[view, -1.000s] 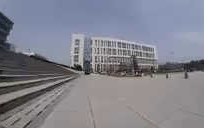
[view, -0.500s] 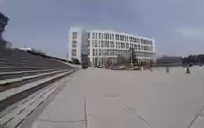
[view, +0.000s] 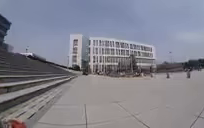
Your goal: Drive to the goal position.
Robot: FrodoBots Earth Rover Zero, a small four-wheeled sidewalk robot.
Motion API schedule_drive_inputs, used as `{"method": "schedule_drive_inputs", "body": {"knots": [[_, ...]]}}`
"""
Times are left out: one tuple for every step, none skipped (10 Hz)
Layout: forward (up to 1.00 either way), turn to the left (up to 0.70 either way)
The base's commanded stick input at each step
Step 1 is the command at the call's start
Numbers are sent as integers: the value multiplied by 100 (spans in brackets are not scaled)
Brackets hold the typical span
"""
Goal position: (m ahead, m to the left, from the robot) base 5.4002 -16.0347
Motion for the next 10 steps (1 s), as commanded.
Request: {"method": "schedule_drive_inputs", "body": {"knots": [[85, -34], [85, -34], [85, -34], [85, -34], [85, -34], [85, -34], [85, -34], [85, -34], [85, -34], [85, -29]]}}
